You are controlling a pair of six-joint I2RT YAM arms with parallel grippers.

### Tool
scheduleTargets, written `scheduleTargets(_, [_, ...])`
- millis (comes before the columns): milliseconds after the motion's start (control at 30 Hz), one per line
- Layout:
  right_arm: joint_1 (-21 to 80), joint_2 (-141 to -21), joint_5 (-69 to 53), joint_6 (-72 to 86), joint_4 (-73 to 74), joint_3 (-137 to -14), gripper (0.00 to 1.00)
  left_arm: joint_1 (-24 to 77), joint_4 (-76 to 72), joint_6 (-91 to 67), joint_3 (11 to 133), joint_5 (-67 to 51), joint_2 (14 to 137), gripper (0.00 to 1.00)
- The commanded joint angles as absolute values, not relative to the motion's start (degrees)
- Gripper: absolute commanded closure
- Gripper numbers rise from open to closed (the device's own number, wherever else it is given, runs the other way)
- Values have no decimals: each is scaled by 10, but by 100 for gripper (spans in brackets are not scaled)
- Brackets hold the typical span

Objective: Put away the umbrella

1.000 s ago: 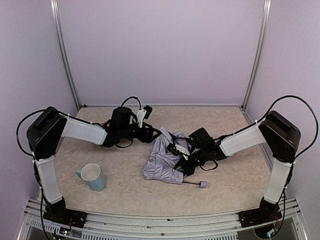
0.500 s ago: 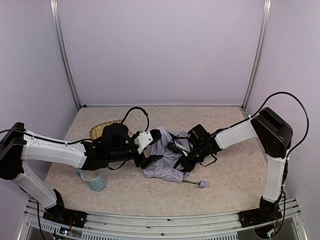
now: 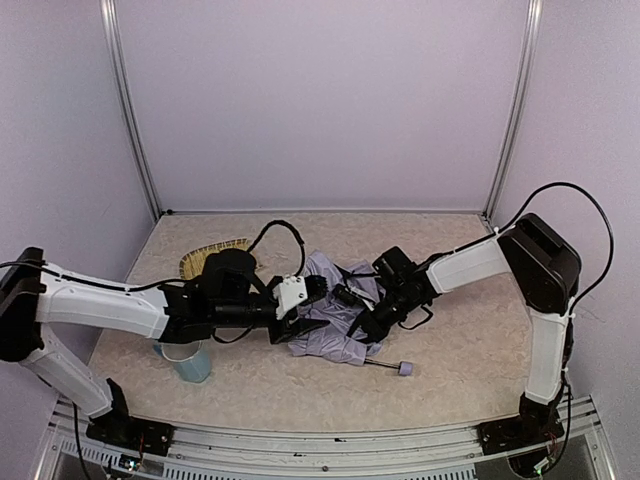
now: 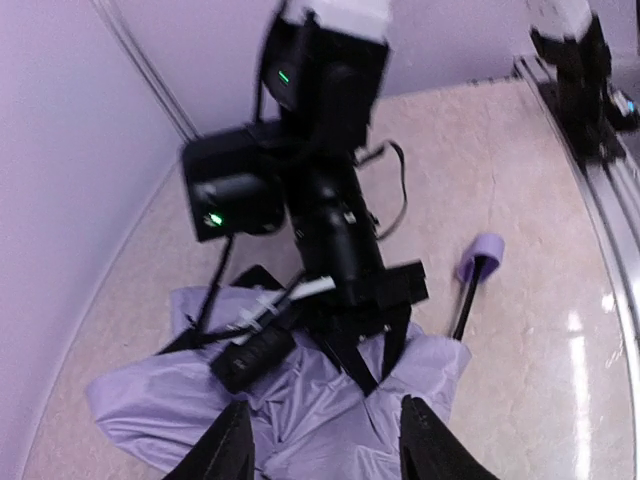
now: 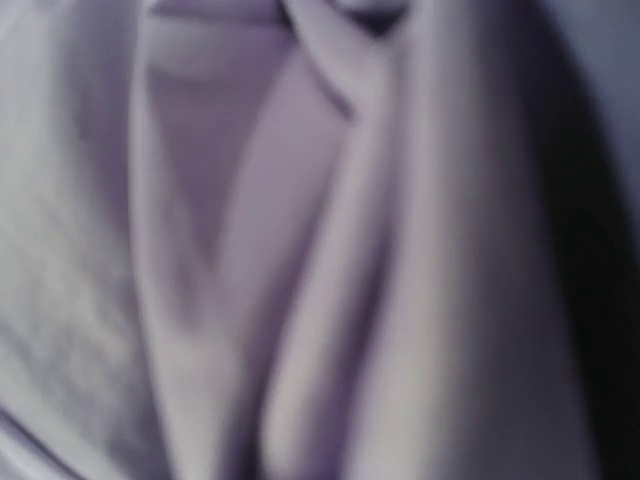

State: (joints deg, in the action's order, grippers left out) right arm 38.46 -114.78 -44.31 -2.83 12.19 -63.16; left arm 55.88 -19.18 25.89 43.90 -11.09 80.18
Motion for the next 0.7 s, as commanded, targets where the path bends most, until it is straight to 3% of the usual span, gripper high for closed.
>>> scheduleTargets(0, [378, -1183, -394, -44, 217, -646, 100, 551, -142, 326, 457, -85, 928, 39])
scheduleTargets(100, [377, -1184, -398, -50, 228, -652, 100, 530, -132, 349, 489, -118, 986, 19])
scheduleTargets(200, [374, -1193, -400, -55, 238, -665, 99, 509, -91, 337, 531, -181, 1037, 15])
scheduleTargets(300, [372, -1195, -410, -54, 239, -678, 91, 512, -54, 321, 543, -195, 1065, 16])
scheduleTargets(400, [364, -1172, -412, -29, 212, -679, 66, 515, -39, 292, 538, -202, 1088, 22])
scheduleTargets(567, [334, -1077, -420, 38, 126, -649, 36, 508, 14, 251, 566, -237, 1134, 31])
scheduleTargets(667, [330, -1028, -370, 54, 140, -638, 29, 504, 38, 235, 585, -233, 1160, 39])
